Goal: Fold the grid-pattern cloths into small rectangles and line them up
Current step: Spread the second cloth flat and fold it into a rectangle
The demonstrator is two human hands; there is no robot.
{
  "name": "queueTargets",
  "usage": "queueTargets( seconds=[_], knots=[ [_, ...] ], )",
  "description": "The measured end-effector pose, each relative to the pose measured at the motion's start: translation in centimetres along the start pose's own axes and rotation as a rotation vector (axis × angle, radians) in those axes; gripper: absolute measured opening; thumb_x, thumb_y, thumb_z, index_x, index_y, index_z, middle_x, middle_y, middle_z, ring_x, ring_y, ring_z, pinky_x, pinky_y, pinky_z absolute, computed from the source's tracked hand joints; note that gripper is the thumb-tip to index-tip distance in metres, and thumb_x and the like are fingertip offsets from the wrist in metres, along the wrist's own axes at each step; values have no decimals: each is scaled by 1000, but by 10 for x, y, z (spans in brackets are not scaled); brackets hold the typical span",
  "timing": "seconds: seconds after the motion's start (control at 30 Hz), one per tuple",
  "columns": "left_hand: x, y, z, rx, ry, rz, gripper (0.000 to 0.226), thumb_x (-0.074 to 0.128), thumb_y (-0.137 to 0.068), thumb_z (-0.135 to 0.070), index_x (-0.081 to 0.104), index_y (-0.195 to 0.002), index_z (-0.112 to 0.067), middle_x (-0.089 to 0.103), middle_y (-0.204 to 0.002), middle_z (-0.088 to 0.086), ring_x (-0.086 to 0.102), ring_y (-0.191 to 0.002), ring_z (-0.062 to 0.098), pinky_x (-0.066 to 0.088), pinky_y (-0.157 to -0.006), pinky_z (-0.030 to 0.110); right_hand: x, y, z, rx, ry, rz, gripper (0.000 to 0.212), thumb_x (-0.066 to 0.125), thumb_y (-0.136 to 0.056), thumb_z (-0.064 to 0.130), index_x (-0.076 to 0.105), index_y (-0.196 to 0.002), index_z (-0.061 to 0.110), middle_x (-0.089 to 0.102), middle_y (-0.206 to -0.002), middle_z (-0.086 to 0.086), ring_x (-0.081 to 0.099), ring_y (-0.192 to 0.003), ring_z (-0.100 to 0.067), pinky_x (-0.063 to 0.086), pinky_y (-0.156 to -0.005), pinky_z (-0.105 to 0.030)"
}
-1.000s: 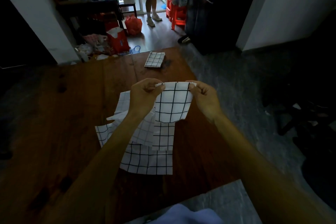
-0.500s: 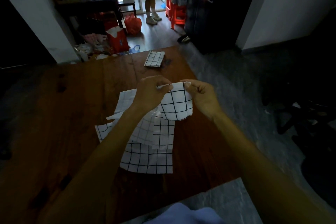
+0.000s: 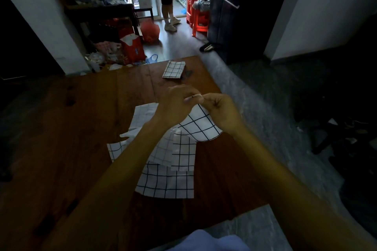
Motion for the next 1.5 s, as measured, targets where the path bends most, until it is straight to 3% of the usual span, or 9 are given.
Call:
queueTargets(
  seconds=[0.13,0.37,0.67,0.87,0.97,1.07,1.2,1.37,1.5],
  knots=[
    [-2,0,3,-44,-32,-74,23,58,-87,-33,72,-78,-16,71,-77,-3,60,-66,4,46,-65,17,-1,-2,-4,19,114,21,21,58,-94,22,69,-77,22,61,-60,15,53,-58,3,45,-57,-17],
    [-13,1,18,-260,49,-166,8,60,-91,-15,66,-85,-14,65,-84,-2,56,-70,1,39,-65,2,-10,12,-22,76,290,8,41,54,-97,24,45,-58,38,49,-50,16,43,-50,2,37,-52,-14],
    [-21,1,27,-253,37,-280,9,61,-90,-15,68,-87,-11,67,-87,3,57,-79,11,46,-74,20,-20,31,-52,195,404,23,20,52,-96,29,59,-78,29,54,-65,7,48,-58,-2,46,-57,-22],
    [-20,1,12,-110,-88,-189,13,59,-92,-12,69,-87,-7,69,-89,7,55,-79,10,34,-70,3,-28,27,-75,544,774,145,19,50,-97,27,65,-106,19,67,-101,-1,63,-88,-14,55,-83,-38],
    [-16,3,8,-42,-91,-118,17,56,-92,-13,69,-83,-9,68,-83,5,59,-75,13,44,-69,19,-20,24,-56,441,518,43,30,50,-97,32,55,-124,23,60,-122,6,56,-105,-8,48,-88,-27],
    [-8,11,3,19,-89,-89,22,51,-92,-21,68,-81,-13,67,-78,1,59,-71,12,49,-65,30,-1,20,-24,281,258,95,34,56,-93,37,54,-126,29,55,-111,21,53,-101,0,43,-75,-15],
    [-10,21,6,49,-9,-79,14,58,-91,-20,69,-87,-12,68,-82,0,61,-73,12,49,-66,30,17,21,-19,184,217,11,7,57,-94,23,64,-96,27,67,-91,11,64,-86,-8,56,-75,-36],
    [-27,51,38,-284,237,-157,31,77,-78,-21,66,-106,-14,66,-97,-7,58,-83,-3,47,-72,11,26,35,-14,232,-63,-136,10,56,-95,13,65,-96,9,70,-90,-4,66,-78,-9,56,-68,-27],
    [-25,80,52,-495,402,-135,27,72,-83,-15,63,-108,-13,66,-89,-2,60,-72,-9,46,-63,7,38,45,-14,348,-211,-196,23,55,-95,20,61,-100,-1,67,-101,-21,65,-95,-36,57,-78,-50]
  ],
)
Point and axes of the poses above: each hand's wrist, its own y-axis away from the middle knuckle, its own x-axis out of the palm, z = x × y, the point moved 3 cm from there along -y, towards the middle knuckle
